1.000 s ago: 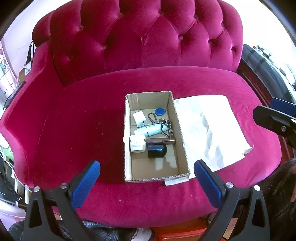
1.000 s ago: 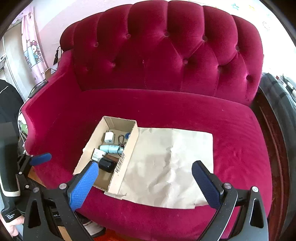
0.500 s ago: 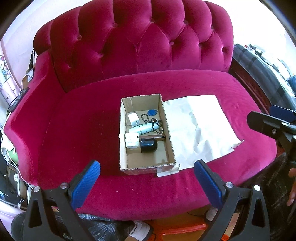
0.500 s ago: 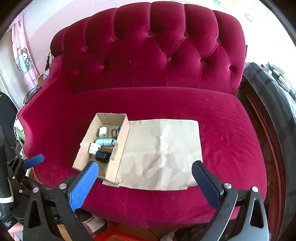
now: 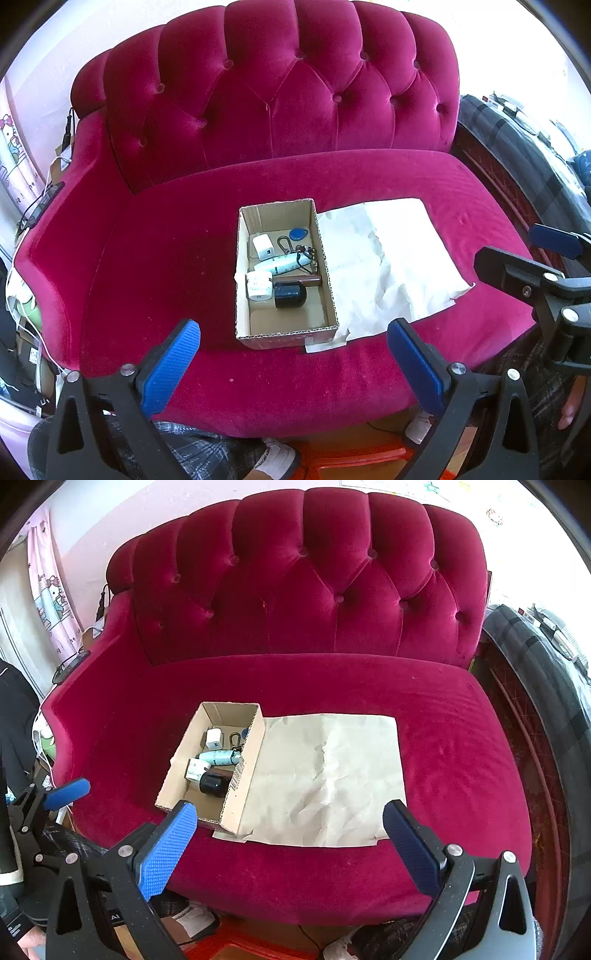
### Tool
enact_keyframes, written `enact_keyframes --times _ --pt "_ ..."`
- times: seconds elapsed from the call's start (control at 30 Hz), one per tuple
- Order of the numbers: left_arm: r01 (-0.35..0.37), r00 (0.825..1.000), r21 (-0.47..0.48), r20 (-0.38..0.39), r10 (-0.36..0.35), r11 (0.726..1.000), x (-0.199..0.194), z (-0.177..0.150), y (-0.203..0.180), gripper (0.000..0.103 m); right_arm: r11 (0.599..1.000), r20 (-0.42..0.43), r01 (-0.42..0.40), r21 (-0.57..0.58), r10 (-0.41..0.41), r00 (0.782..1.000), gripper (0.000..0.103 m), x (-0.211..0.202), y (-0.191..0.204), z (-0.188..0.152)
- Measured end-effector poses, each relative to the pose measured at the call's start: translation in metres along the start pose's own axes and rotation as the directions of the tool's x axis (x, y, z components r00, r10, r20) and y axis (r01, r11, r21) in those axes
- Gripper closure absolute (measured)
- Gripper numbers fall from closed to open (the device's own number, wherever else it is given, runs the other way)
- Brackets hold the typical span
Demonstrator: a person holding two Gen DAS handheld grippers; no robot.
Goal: Organize rigid objects
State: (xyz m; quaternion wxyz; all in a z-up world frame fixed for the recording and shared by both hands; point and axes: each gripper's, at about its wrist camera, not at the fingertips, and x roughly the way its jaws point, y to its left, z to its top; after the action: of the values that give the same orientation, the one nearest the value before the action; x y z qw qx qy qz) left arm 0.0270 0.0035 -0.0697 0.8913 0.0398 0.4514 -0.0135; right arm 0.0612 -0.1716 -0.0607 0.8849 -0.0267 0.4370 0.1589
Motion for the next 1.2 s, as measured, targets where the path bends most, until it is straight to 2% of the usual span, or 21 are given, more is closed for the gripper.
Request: enact_keyframes --times 1.2 --pt "0.0 1.0 0.012 0.0 0.0 1.0 -0.0028 0.0041 -0.0043 0.0 1.0 0.002 0.029 0.002 -0.029 1.0 0.0 -0.001 0.0021 -0.0004"
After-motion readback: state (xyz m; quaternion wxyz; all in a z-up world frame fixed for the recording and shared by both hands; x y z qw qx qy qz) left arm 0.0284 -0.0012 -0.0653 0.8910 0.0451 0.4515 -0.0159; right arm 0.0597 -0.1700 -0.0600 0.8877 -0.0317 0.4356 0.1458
